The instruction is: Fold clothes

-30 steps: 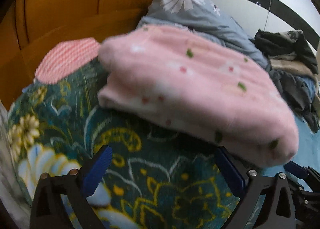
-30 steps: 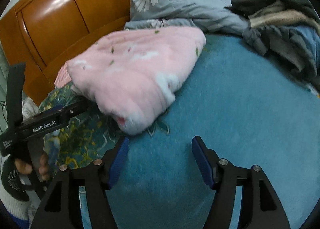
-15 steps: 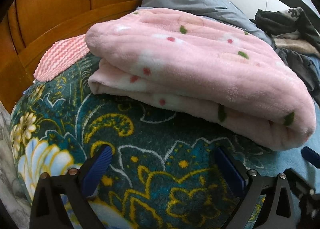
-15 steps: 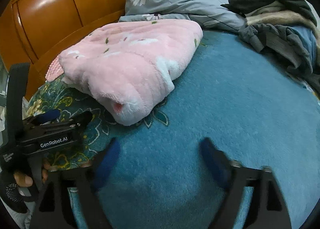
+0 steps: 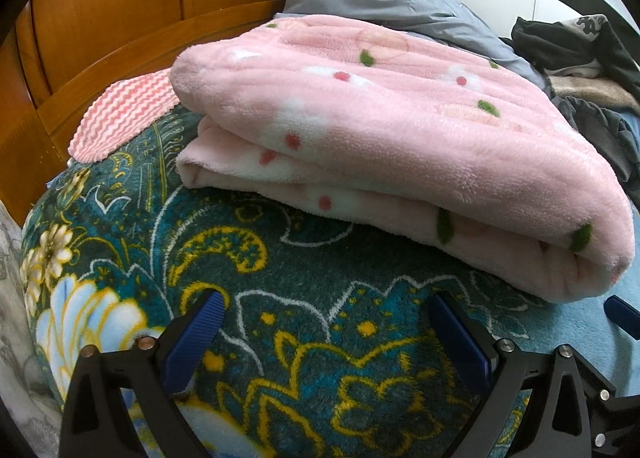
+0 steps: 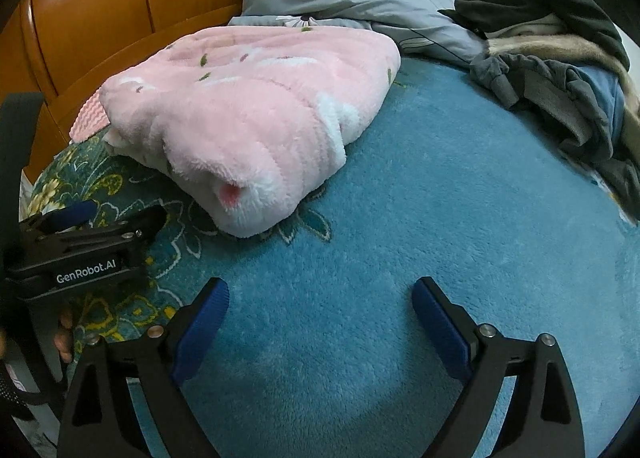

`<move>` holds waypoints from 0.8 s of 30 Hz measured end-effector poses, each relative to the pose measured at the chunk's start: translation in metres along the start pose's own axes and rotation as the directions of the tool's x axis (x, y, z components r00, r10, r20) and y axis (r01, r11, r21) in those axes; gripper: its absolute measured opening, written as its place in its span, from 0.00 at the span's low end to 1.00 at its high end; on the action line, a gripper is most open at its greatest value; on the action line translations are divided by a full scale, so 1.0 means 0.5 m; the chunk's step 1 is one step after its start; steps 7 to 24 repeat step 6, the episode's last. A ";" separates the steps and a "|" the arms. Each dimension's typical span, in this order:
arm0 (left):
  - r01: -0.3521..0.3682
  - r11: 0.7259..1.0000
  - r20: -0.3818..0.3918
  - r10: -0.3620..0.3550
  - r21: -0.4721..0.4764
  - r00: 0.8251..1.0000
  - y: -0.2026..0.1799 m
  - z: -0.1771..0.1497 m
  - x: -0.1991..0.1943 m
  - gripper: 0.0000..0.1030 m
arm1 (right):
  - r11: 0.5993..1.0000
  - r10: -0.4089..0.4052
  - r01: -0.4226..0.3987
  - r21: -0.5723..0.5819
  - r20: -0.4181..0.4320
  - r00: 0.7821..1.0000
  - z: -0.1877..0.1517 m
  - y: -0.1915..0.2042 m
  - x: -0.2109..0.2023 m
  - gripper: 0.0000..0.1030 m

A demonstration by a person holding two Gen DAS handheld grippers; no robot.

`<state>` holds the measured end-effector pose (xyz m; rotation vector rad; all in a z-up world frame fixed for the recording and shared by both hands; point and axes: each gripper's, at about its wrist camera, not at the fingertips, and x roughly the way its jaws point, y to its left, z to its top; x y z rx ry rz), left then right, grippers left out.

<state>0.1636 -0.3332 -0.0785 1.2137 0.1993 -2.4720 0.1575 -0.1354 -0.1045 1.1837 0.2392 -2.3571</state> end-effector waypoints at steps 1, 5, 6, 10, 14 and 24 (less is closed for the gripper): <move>0.000 1.000 0.000 0.000 -0.001 1.000 0.002 -0.005 0.000 1.00 | 1.000 -0.001 0.001 -0.001 0.000 1.000 0.000 0.001 0.000 0.91; -0.005 1.000 -0.002 0.005 0.000 1.000 0.003 -0.010 0.001 1.00 | 1.000 -0.001 0.001 0.000 -0.001 1.000 0.000 0.003 0.000 0.92; -0.004 1.000 -0.002 0.004 0.000 1.000 0.002 -0.010 0.001 1.00 | 1.000 0.000 0.000 0.000 -0.001 1.000 0.000 0.003 0.000 0.92; -0.004 1.000 -0.002 0.004 0.000 1.000 0.002 -0.010 0.001 1.00 | 1.000 0.000 0.000 0.000 -0.001 1.000 0.000 0.003 0.000 0.92; -0.004 1.000 -0.002 0.004 0.000 1.000 0.002 -0.010 0.001 1.00 | 1.000 0.000 0.000 0.000 -0.001 1.000 0.000 0.003 0.000 0.92; -0.004 1.000 -0.002 0.004 0.000 1.000 0.002 -0.010 0.001 1.00 | 1.000 0.000 0.000 0.000 -0.001 1.000 0.000 0.003 0.000 0.92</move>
